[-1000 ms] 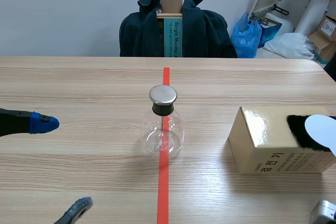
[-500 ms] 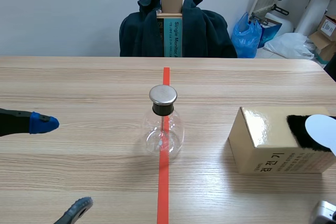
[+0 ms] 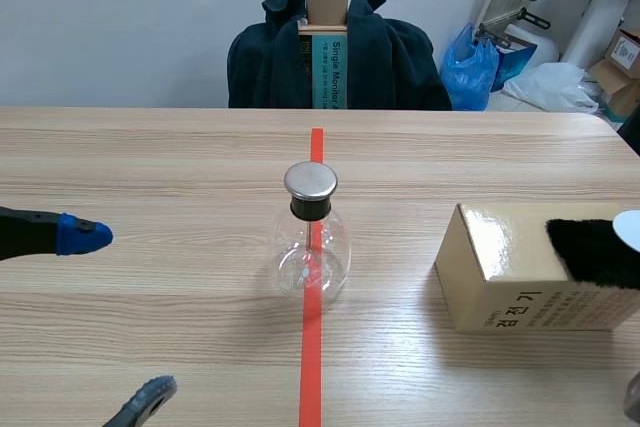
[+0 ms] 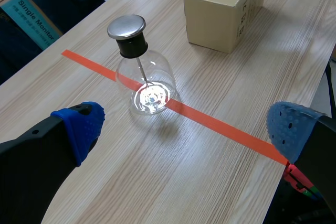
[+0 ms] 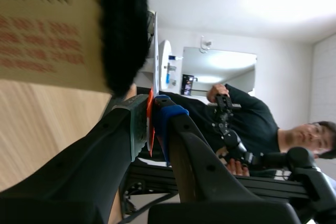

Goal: Do the electroscope experiment.
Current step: 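Rub the plate on the fur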

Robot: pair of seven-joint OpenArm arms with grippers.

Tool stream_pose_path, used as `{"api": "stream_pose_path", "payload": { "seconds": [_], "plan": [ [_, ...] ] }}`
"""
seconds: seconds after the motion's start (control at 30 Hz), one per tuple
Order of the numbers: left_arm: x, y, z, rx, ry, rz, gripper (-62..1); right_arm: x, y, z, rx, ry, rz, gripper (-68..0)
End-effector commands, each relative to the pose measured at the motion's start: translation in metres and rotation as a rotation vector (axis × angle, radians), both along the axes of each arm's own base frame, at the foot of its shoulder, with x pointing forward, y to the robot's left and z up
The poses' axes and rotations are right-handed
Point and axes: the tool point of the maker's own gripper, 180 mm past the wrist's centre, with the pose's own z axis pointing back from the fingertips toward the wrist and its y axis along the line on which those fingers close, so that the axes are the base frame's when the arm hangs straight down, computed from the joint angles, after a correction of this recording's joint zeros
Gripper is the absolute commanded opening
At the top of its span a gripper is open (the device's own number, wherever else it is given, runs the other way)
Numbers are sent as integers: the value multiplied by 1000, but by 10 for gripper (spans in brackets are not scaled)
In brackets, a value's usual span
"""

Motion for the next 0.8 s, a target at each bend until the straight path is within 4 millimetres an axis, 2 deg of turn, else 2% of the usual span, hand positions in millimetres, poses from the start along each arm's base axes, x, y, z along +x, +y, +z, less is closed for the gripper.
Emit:
{"api": "stream_pose_path", "payload": {
  "seconds": [0.0, 0.2, 0.33, 0.57, 0.77],
  "plan": [
    [1, -5, 9, -34, -18, -5, 14, 7, -18, 26, -33, -73, -23, -669],
    [1, -5, 9, -34, -18, -5, 14, 22, -46, 89, -26, -248, -65, -669],
    [1, -5, 9, -34, -18, -5, 14, 32, -54, 133, -13, -355, -56, -669],
    [1, -5, 9, -33, -17, -5, 14, 47, -43, 199, 31, -519, 3, -669],
    [2, -4, 10, -42, -20, 0, 14, 58, -33, 246, 48, -671, 31, -669]
  ]
}}
